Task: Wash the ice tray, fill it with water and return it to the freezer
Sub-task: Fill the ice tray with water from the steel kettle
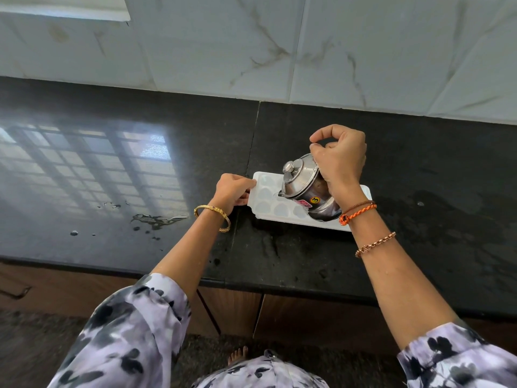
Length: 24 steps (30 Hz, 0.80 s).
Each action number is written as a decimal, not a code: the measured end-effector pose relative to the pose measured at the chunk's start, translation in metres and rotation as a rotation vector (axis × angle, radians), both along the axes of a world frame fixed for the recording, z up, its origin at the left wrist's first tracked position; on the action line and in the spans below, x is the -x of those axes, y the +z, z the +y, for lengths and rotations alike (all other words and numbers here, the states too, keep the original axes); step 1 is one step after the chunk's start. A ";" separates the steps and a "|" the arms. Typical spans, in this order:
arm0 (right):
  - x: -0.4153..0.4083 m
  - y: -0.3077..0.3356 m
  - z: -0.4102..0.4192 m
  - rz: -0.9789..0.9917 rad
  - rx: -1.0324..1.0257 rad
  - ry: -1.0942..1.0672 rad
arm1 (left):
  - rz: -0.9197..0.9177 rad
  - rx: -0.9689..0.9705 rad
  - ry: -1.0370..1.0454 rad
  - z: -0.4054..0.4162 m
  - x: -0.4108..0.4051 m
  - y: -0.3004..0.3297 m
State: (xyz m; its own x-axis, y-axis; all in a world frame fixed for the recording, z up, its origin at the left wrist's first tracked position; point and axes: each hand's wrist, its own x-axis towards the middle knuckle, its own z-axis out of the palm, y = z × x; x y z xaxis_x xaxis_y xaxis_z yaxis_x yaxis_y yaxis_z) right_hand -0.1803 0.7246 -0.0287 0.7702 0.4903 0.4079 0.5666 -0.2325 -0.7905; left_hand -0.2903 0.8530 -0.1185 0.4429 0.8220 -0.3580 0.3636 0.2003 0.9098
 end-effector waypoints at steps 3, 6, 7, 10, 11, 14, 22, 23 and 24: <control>-0.004 0.001 -0.006 0.002 0.002 -0.011 | 0.014 -0.015 -0.006 -0.001 0.000 0.000; -0.008 0.001 -0.013 0.001 0.006 -0.037 | -0.004 -0.025 -0.012 -0.001 0.001 -0.002; -0.009 0.001 -0.015 0.002 0.004 -0.045 | -0.007 -0.025 -0.011 -0.001 0.001 -0.002; -0.011 0.000 -0.019 0.006 0.002 -0.059 | -0.003 -0.024 0.000 -0.002 0.001 -0.001; -0.012 0.000 -0.020 0.008 0.000 -0.062 | -0.003 -0.024 0.003 -0.003 0.000 -0.001; -0.014 0.000 -0.022 0.017 -0.010 -0.067 | 0.006 -0.028 0.018 -0.004 -0.001 -0.001; -0.015 -0.001 -0.023 0.017 0.000 -0.059 | 0.006 -0.022 0.047 -0.005 -0.002 -0.001; -0.015 -0.001 -0.024 0.015 0.000 -0.058 | 0.005 -0.021 0.049 -0.005 -0.002 -0.001; -0.015 -0.001 -0.024 0.012 -0.001 -0.057 | 0.004 -0.021 0.050 -0.005 -0.002 -0.001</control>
